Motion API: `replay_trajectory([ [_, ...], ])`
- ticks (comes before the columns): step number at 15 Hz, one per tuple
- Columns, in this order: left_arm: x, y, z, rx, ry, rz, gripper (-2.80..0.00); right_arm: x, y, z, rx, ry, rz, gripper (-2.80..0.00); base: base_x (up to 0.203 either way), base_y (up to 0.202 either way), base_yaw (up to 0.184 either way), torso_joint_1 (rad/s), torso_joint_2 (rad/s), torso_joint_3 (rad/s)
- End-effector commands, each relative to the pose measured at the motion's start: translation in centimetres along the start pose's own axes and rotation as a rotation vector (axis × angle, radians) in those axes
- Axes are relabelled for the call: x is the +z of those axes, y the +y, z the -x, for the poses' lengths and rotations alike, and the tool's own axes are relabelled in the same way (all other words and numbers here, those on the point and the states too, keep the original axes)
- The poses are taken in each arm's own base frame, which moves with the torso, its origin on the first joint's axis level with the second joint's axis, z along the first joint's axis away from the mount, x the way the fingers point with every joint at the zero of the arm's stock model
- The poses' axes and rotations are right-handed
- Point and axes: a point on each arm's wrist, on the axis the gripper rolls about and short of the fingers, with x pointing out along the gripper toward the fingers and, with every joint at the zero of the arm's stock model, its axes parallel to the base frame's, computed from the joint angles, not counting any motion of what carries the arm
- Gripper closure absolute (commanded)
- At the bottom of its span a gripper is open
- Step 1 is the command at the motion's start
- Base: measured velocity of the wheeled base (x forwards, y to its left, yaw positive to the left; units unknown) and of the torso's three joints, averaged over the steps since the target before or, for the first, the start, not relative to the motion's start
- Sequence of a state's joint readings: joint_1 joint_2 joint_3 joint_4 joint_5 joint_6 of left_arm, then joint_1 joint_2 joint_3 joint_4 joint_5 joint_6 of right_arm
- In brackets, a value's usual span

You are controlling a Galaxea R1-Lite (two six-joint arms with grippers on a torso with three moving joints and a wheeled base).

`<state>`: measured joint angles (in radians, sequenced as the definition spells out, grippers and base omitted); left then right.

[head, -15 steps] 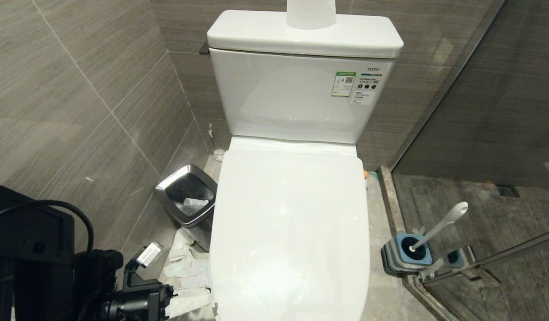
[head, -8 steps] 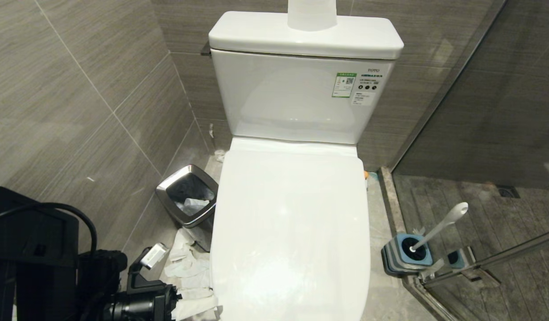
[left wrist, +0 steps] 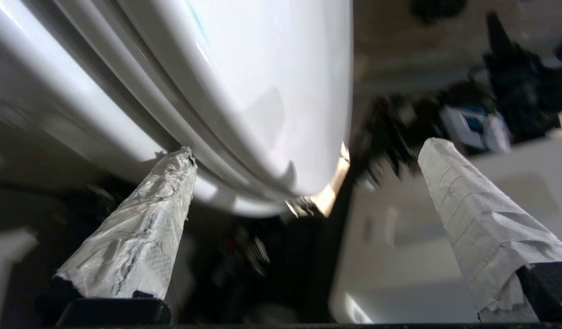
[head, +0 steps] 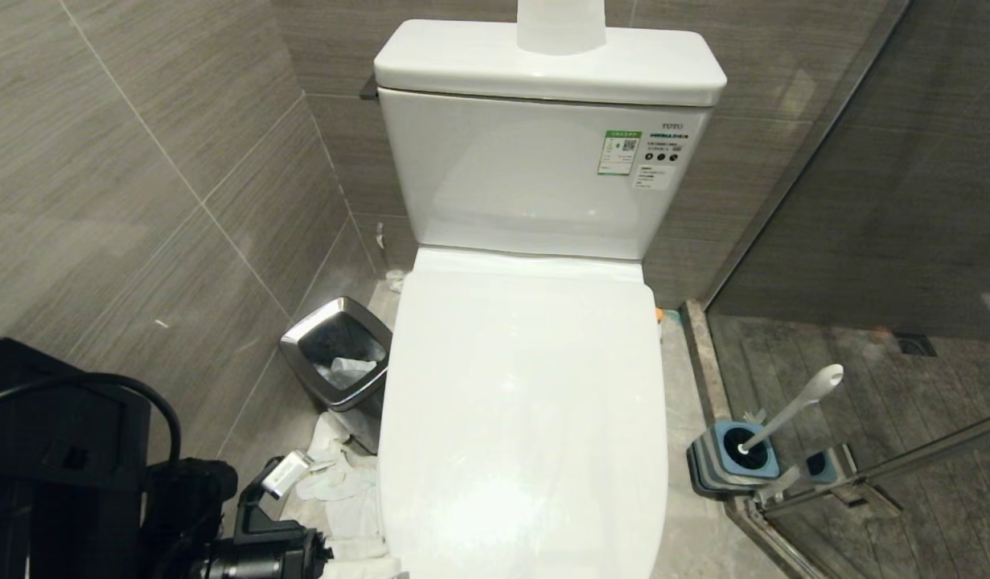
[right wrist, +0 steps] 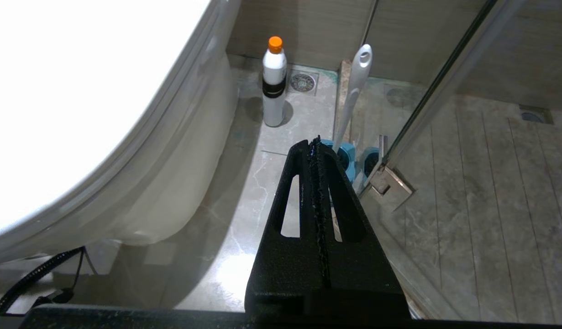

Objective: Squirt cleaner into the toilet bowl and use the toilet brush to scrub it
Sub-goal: Use the left hand to lift the toilet lid slightly

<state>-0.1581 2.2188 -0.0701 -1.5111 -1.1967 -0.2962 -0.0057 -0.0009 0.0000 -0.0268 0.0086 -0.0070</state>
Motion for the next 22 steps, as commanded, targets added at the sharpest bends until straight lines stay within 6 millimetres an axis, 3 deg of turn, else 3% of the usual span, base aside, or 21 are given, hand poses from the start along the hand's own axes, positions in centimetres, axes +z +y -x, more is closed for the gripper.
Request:
replay_trajectory([
  [1, 0.1, -1.4, 0.3, -0.064, 0.01, -0.036, -2.8, -0.3, 0.0, -0.1, 0.0, 0.011, 0.001, 0.0, 0.0, 0.0, 0.0, 0.0, 0.0, 0.0],
  [8, 0.9, -2.9, 0.7, -0.122, 0.005, -0.091, -2.8, -0.3, 0.0, -0.1, 0.0, 0.011, 0.001, 0.0, 0.0, 0.0, 0.0, 0.0, 0.0, 0.0],
  [14, 3.1, -4.4, 0.8, -0.144, -0.024, -0.082, -2.8, -0.3, 0.0, -0.1, 0.0, 0.011, 0.001, 0.0, 0.0, 0.0, 0.0, 0.0, 0.0, 0.0],
  [18, 4.2, -6.8, 1.6, -0.163, -0.048, -0.022, -2.8, -0.3, 0.0, -0.1, 0.0, 0.011, 0.001, 0.0, 0.0, 0.0, 0.0, 0.0, 0.0, 0.0],
  [22, 5.2, -10.6, 2.9, -0.196, -0.085, -0.029, -2.8, -0.3, 0.0, -0.1, 0.0, 0.011, -0.001, 0.0, 0.0, 0.0, 0.0, 0.0, 0.0, 0.0],
])
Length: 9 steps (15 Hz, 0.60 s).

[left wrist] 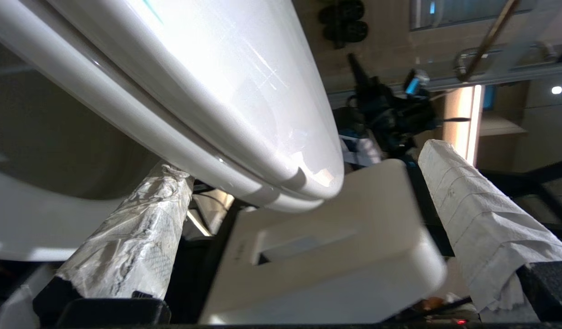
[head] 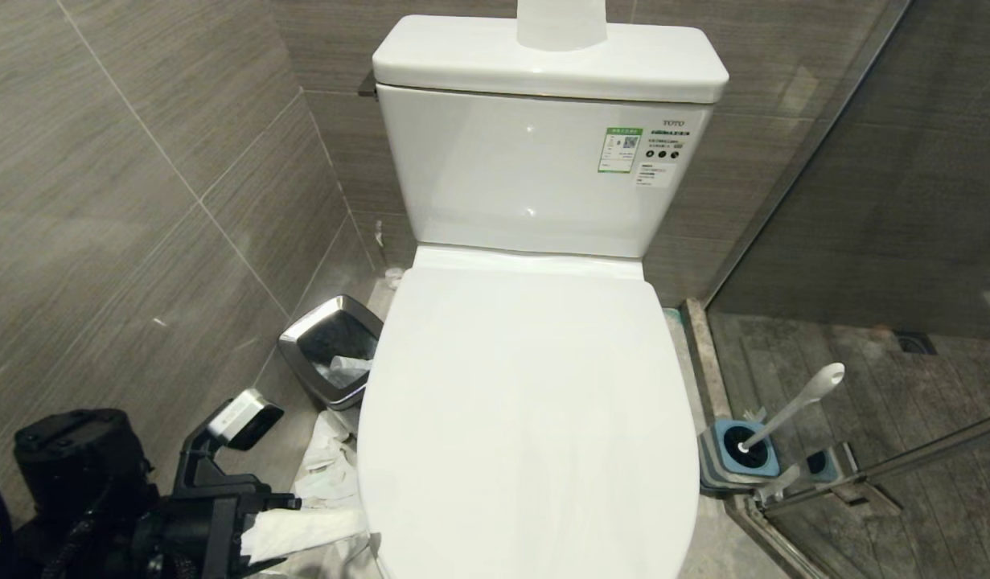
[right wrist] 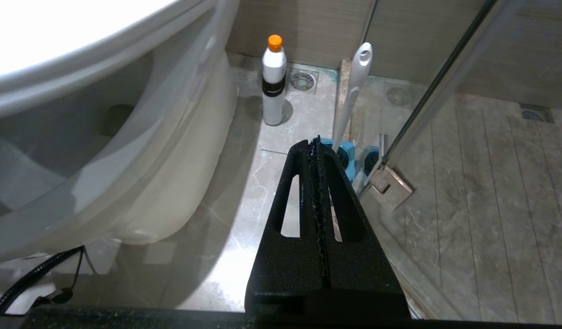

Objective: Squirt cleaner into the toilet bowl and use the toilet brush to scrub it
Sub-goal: Use the left hand to lift the toilet lid slightly

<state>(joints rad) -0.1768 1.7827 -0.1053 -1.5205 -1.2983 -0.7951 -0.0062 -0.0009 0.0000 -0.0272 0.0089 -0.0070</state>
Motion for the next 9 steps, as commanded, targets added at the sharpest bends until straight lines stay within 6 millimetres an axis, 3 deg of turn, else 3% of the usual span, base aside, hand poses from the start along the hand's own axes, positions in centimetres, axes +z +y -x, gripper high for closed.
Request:
replay_trajectory([
  [1, 0.7, -3.4, 0.5, -0.038, -0.025, -0.065, -2.8, -0.3, 0.0, -0.1, 0.0, 0.011, -0.001, 0.0, 0.0, 0.0, 0.0, 0.0, 0.0, 0.0],
  [5, 2.7, -9.0, 1.0, -0.117, -0.048, 0.032, -2.8, -0.3, 0.0, -0.1, 0.0, 0.011, 0.001, 0.0, 0.0, 0.0, 0.0, 0.0, 0.0, 0.0],
  [9, 3.7, -9.7, -0.3, -0.165, -0.008, 0.027, -2.8, -0.3, 0.0, -0.1, 0.0, 0.011, 0.0, 0.0, 0.0, 0.0, 0.0, 0.0, 0.0, 0.0],
])
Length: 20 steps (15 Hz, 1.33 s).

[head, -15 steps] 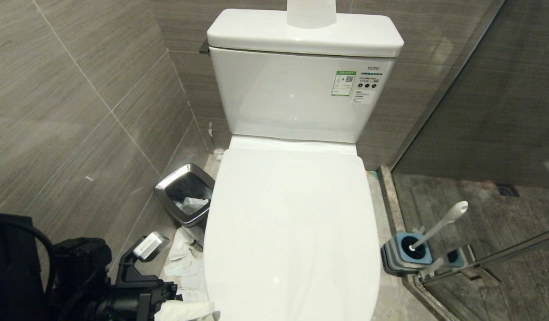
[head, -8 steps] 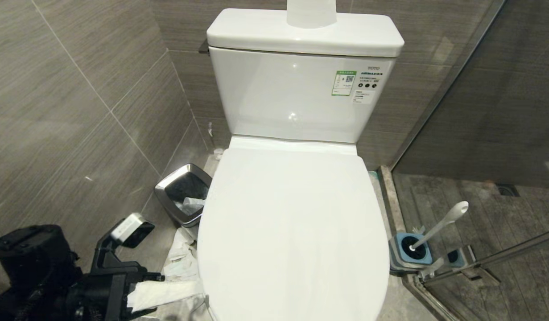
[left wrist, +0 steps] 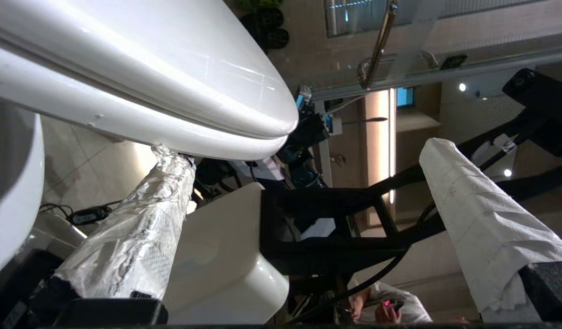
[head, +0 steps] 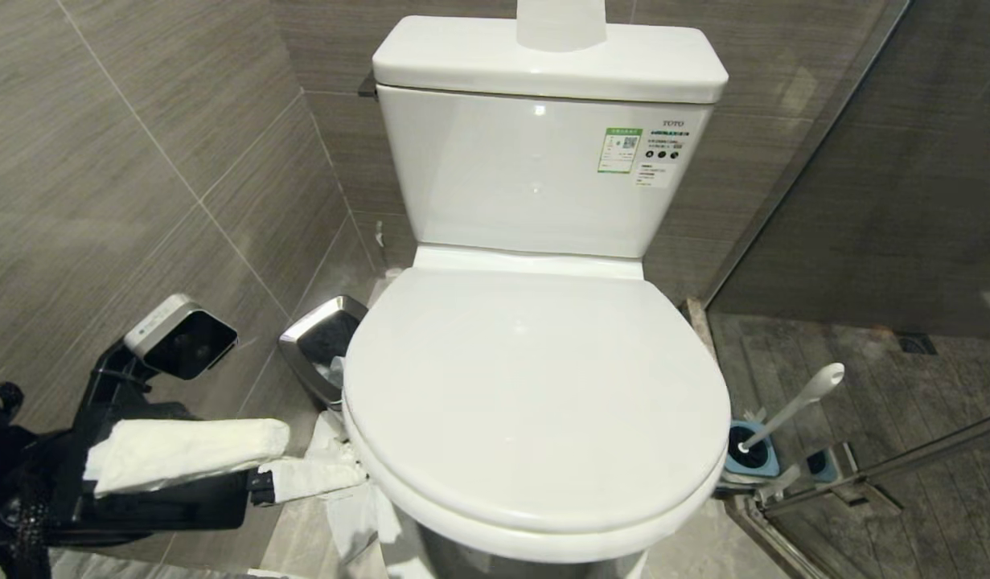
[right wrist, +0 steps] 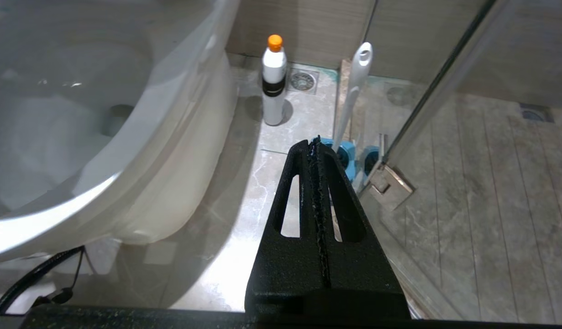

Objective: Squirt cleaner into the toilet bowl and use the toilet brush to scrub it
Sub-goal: Use the left hand to lift the toilet lid slightly

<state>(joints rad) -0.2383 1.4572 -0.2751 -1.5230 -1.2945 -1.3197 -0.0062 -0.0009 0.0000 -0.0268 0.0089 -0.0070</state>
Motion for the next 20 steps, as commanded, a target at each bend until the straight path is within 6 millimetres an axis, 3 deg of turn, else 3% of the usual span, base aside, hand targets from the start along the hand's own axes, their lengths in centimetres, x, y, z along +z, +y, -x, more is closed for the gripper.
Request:
replay_trajectory([
  [1, 0.4, 0.0, -0.6, -0.016, 0.016, -0.005, -2.8, -0.3, 0.0, -0.1, 0.0, 0.011, -0.001, 0.0, 0.0, 0.0, 0.0, 0.0, 0.0, 0.0],
  [4, 1.0, 1.1, -2.4, -0.033, 0.016, 0.022, -2.8, -0.3, 0.0, -0.1, 0.0, 0.011, 0.0, 0.0, 0.0, 0.0, 0.0, 0.0, 0.0, 0.0],
  [10, 3.7, 0.9, -4.9, -0.077, -0.019, -0.045, -2.8, -0.3, 0.0, -0.1, 0.0, 0.011, 0.001, 0.0, 0.0, 0.0, 0.0, 0.0, 0.0, 0.0],
  [20, 7.1, -2.7, -5.7, -0.153, -0.036, -0.135, -2.8, -0.3, 0.0, -0.1, 0.0, 0.011, -0.001, 0.0, 0.0, 0.0, 0.0, 0.0, 0.0, 0.0],
])
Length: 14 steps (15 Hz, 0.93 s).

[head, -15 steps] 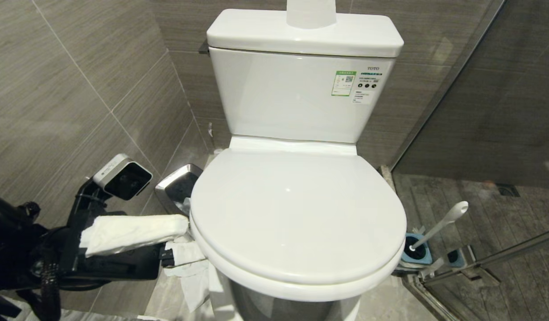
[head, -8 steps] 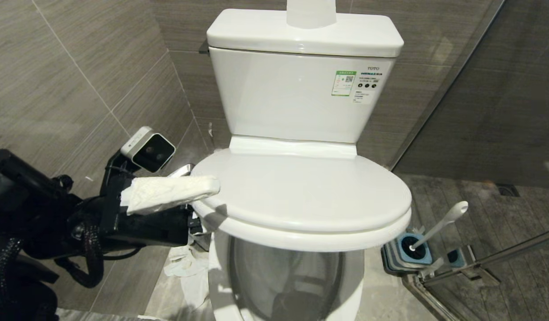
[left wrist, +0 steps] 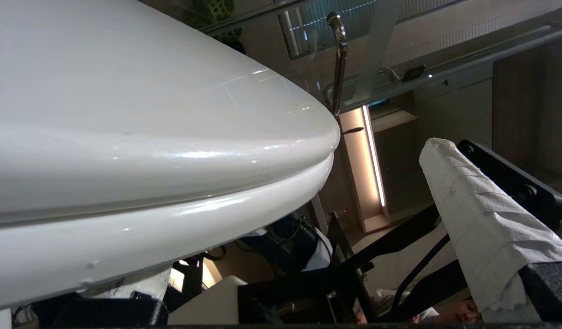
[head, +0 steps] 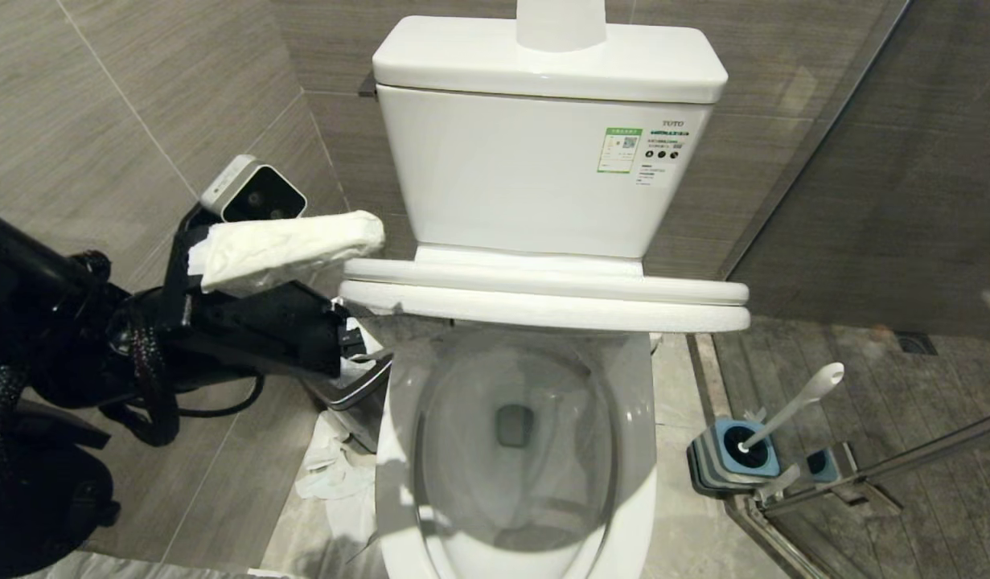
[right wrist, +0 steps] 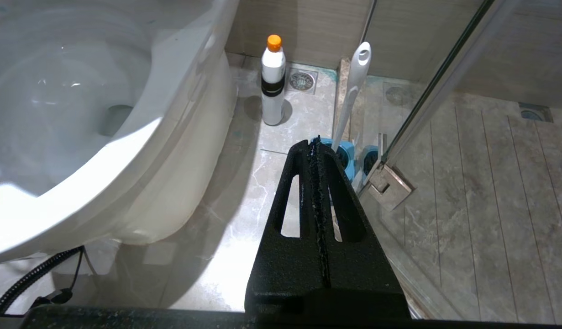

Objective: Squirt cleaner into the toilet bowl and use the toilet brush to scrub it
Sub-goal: Use the left hand to lift the toilet lid slightly

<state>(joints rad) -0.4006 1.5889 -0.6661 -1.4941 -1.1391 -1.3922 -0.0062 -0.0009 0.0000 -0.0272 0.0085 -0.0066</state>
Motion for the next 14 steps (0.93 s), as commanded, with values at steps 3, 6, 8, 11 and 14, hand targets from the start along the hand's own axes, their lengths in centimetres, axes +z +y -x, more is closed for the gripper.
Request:
replay_trajectory([
  [3, 1.1, -1.1, -0.4, -0.028, 0.002, -0.03, -2.8, -0.3, 0.0, -0.1, 0.001, 0.011, 0.001, 0.0, 0.0, 0.0, 0.0, 0.0, 0.0, 0.0],
  [6, 1.8, -1.4, -0.7, -0.04, -0.001, -0.051, -2.8, -0.3, 0.0, -0.1, 0.001, 0.011, 0.001, 0.0, 0.0, 0.0, 0.0, 0.0, 0.0, 0.0],
  [8, 2.8, -1.1, -1.1, -0.047, -0.005, -0.072, -2.8, -0.3, 0.0, -0.1, 0.001, 0.011, 0.0, 0.0, 0.0, 0.0, 0.0, 0.0, 0.0, 0.0],
  [11, 4.7, -0.2, -1.7, -0.053, -0.017, -0.108, -2.8, -0.3, 0.0, -0.1, 0.001, 0.011, -0.001, 0.0, 0.0, 0.0, 0.0, 0.0, 0.0, 0.0],
  [14, 6.4, 0.5, -2.2, -0.064, -0.033, -0.142, -2.8, -0.3, 0.0, -0.1, 0.001, 0.011, 0.001, 0.0, 0.0, 0.0, 0.0, 0.0, 0.0, 0.0],
])
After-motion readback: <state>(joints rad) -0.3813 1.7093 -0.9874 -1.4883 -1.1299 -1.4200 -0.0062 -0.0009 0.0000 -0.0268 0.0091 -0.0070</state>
